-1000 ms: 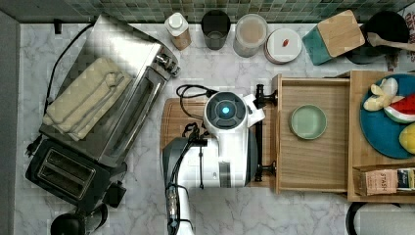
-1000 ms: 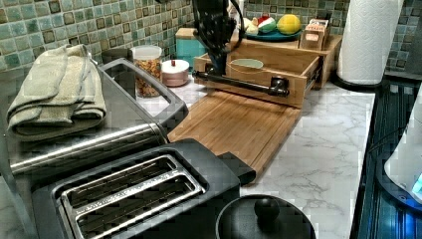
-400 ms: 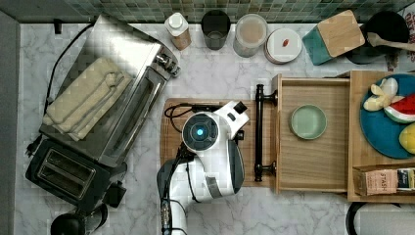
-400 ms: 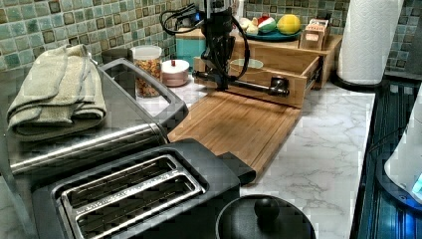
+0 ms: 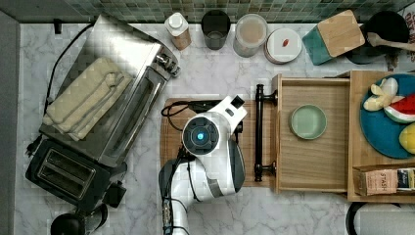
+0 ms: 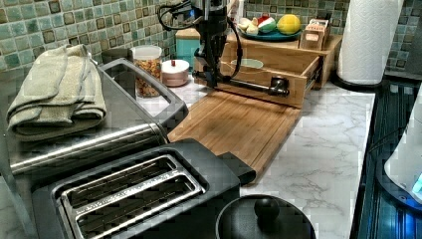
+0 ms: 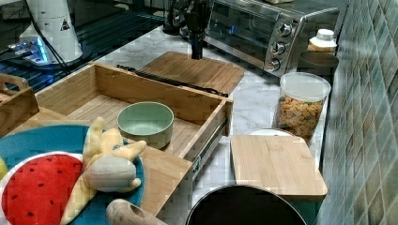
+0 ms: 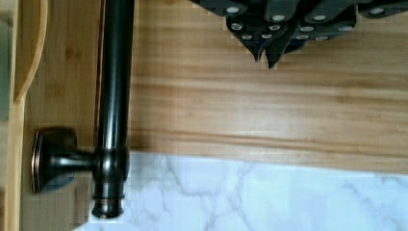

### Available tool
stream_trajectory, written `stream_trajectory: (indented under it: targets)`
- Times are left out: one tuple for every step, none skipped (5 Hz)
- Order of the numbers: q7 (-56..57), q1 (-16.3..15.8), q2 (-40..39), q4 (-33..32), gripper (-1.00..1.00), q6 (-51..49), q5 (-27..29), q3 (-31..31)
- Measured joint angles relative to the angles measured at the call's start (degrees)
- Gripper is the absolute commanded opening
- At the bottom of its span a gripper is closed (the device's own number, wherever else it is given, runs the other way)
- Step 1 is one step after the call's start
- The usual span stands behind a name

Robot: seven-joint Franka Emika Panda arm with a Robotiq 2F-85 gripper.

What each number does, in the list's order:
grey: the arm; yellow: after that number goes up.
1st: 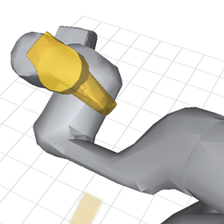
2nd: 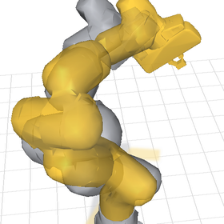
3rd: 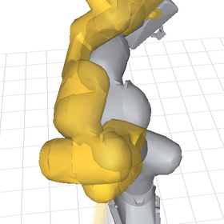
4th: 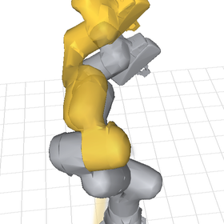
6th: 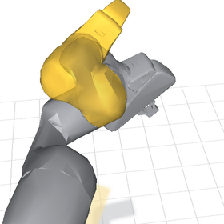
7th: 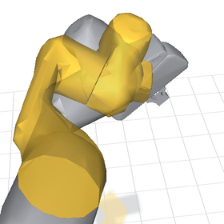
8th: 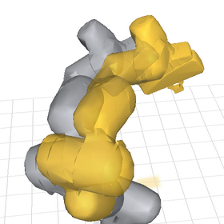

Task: Close the drawer.

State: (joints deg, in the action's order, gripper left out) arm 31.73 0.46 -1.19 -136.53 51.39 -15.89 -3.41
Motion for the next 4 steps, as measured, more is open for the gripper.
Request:
stream_trajectory:
  targets:
    - [0.00,-0.04,-1.51,0.00,-1.00,3.55,-0.18,0.17]
    - [0.03,-0.06,-3.61,0.00,-1.00,4.36,-0.18,0.32]
    - [0.03,-0.03,-5.61,0.11,-1.00,3.78,-0.18,0.45]
    - [0.14,-0.19,-7.34,0.00,-1.00,3.78,-0.18,1.07]
